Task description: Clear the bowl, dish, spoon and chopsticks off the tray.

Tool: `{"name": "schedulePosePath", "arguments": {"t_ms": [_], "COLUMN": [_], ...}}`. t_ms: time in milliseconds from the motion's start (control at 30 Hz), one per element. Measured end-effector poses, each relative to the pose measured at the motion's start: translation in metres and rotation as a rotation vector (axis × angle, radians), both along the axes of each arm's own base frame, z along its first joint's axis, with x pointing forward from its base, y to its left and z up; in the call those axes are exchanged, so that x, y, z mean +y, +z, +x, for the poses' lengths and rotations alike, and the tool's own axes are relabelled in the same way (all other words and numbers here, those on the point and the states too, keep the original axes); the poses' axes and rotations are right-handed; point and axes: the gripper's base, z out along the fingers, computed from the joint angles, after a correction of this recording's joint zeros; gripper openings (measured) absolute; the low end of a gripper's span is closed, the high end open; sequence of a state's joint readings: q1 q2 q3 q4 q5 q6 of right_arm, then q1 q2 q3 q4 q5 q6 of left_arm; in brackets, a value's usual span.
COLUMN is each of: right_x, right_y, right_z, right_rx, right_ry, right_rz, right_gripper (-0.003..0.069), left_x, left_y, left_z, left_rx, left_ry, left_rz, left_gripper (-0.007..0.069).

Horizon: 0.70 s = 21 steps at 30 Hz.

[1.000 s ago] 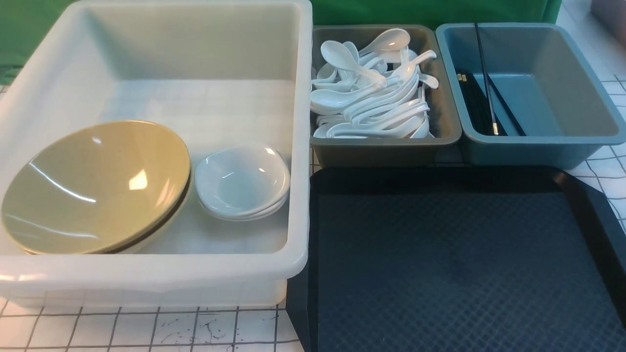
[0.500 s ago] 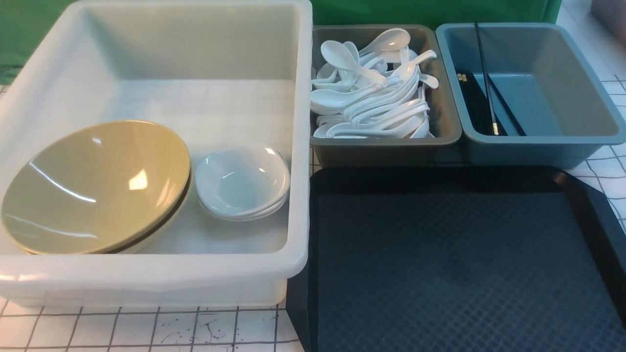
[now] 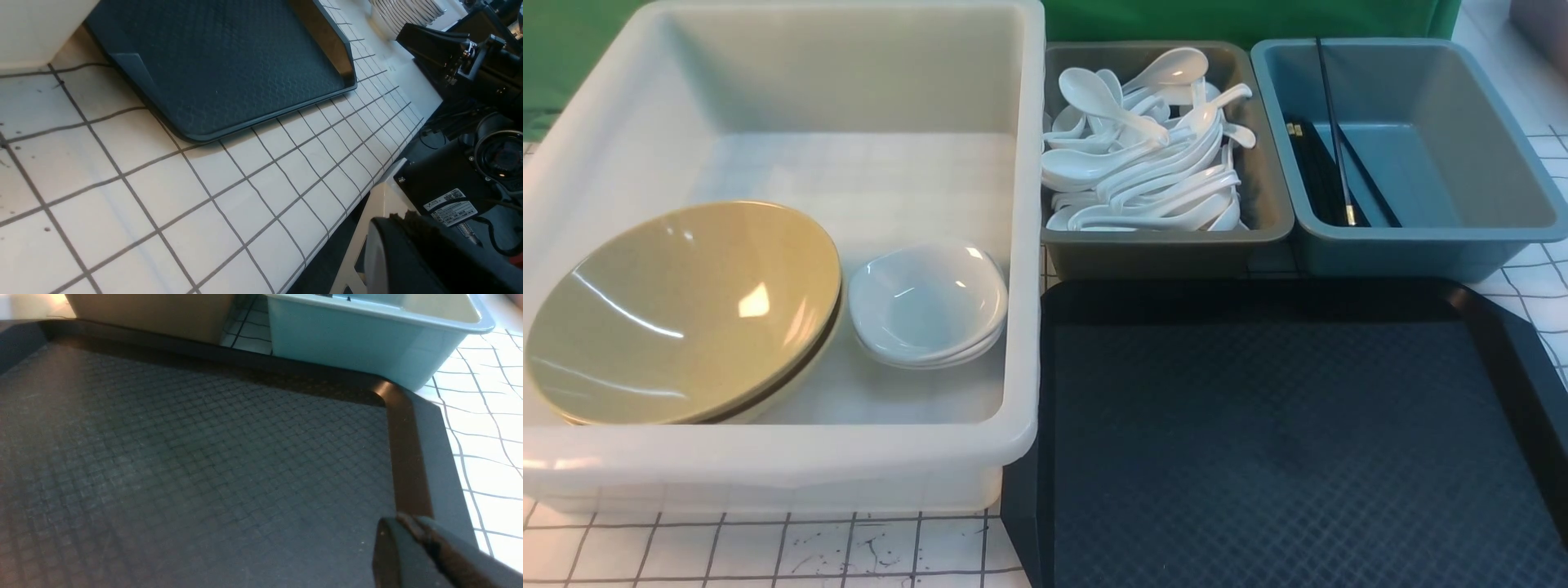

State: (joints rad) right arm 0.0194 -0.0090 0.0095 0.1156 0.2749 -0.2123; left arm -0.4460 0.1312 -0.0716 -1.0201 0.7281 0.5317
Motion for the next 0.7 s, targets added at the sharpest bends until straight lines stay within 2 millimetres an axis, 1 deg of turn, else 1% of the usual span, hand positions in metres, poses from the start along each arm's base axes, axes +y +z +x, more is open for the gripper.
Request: {"name": "schedulePosePath", "arguments": {"t_ms": [567,700], "right_x": [0.0,0.0], "right_y": [0.0,0.0], "right_z": [0.0,0.0], "right_rx": [0.0,0.0], "right_ry": [0.0,0.0], "right_rz": [0.0,0.0], "right_gripper": [0.0034,0.0036], "left_x": [0.0,0.0016], "left_y": [0.0,0.0029], "left_z": [-0.0001,0.005], "left_rx": [0.0,-0.028], "left_ry": [-0.001,0.055], "left_rz": [0.0,-0.026], "left_gripper": [-0.0001,-0.0001]}}
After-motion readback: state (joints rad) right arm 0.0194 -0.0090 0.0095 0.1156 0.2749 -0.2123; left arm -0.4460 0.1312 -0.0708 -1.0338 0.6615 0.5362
